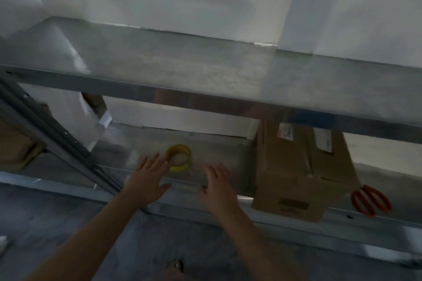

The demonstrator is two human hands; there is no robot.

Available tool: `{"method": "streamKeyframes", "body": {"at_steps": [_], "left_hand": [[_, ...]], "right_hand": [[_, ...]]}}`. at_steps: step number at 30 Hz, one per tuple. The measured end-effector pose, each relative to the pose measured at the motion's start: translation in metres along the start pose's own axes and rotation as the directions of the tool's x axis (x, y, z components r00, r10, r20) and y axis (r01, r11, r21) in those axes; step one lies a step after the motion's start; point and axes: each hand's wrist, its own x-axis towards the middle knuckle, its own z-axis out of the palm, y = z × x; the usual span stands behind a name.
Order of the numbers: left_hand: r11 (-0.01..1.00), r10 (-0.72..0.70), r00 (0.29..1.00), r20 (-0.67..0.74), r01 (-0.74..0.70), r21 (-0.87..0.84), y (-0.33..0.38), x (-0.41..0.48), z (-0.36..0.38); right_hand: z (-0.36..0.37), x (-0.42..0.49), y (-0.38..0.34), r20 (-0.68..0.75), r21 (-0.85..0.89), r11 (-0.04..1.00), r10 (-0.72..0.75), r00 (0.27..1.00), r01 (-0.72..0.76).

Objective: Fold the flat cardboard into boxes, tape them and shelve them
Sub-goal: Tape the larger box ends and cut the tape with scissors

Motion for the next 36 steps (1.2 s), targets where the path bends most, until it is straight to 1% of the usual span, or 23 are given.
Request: {"method": "streamKeyframes", "body": {"at_steps": [2, 4, 6, 9, 13, 16, 18, 20, 21, 23, 25, 26, 29, 31, 34, 36], "left_hand": [[0.999, 0.031, 1.0, -0.004, -0.031, -0.03, -0.019, 0.013, 0.013], [0.998, 0.066, 0.998, 0.008, -0.066, -0.024, -0.029, 0.027, 0.018], [0.993, 0.108, 0.994, 0.02, -0.107, -0.046, -0.032, 0.039, 0.021], [0.975, 0.183, 0.983, -0.022, -0.184, -0.128, -0.031, 0.056, 0.026], [0.952, 0.295, 0.955, -0.017, -0.295, -0.076, -0.03, 0.074, 0.033], [0.953, 0.291, 0.957, -0.01, -0.291, -0.089, -0.031, 0.082, 0.033], [0.941, 0.318, 0.948, -0.026, -0.319, -0.109, -0.033, 0.083, 0.028], [0.912, 0.36, 0.926, -0.111, -0.375, -0.166, -0.037, 0.08, 0.021], [0.897, 0.368, 0.918, -0.149, -0.393, -0.203, -0.04, 0.078, 0.015], [0.862, 0.346, 0.921, -0.176, -0.387, -0.327, -0.044, 0.07, 0.001], [0.81, 0.314, 0.935, -0.166, -0.355, -0.467, -0.049, 0.061, -0.012], [0.784, 0.316, 0.93, -0.188, -0.368, -0.5, -0.051, 0.056, -0.019], [0.723, 0.386, 0.882, -0.271, -0.471, -0.506, -0.043, 0.041, -0.046], [0.701, 0.402, 0.875, -0.269, -0.483, -0.524, -0.031, 0.028, -0.061], [0.697, 0.37, 0.886, -0.279, -0.463, -0.548, -0.004, 0.009, -0.076], [0.698, 0.312, 0.895, -0.32, -0.444, -0.562, 0.017, -0.003, -0.079]], "right_hand": [[0.02, 0.02, 0.01, -0.025, 0.006, 0.994, 0.108, 0.994, -0.108], [0.032, 0.036, 0.017, -0.052, 0.017, 0.986, 0.165, 0.985, -0.164], [0.038, 0.049, 0.018, -0.053, 0.037, 0.982, 0.186, 0.981, -0.184], [0.045, 0.063, 0.017, -0.033, 0.03, 0.98, 0.199, 0.979, -0.198], [0.05, 0.078, 0.014, -0.055, -0.072, 0.967, 0.242, 0.969, -0.246], [0.05, 0.084, 0.014, -0.053, -0.107, 0.959, 0.258, 0.965, -0.262], [0.05, 0.083, 0.012, -0.034, -0.088, 0.959, 0.268, 0.963, -0.27], [0.048, 0.079, 0.009, -0.025, -0.058, 0.958, 0.279, 0.96, -0.28], [0.046, 0.075, 0.005, -0.038, -0.017, 0.954, 0.297, 0.954, -0.298], [0.036, 0.068, -0.003, -0.088, 0.076, 0.948, 0.314, 0.945, -0.308], [0.023, 0.058, -0.011, -0.121, 0.146, 0.951, 0.292, 0.949, -0.274], [0.016, 0.052, -0.014, -0.122, 0.173, 0.949, 0.285, 0.951, -0.263], [-0.007, 0.032, -0.018, -0.076, 0.277, 0.927, 0.283, 0.956, -0.252], [-0.025, 0.016, -0.017, -0.044, 0.332, 0.91, 0.278, 0.96, -0.248], [-0.057, -0.011, -0.016, -0.027, 0.359, 0.905, 0.254, 0.967, -0.228], [-0.078, -0.031, -0.015, -0.068, 0.328, 0.927, 0.217, 0.974, -0.183]]}}
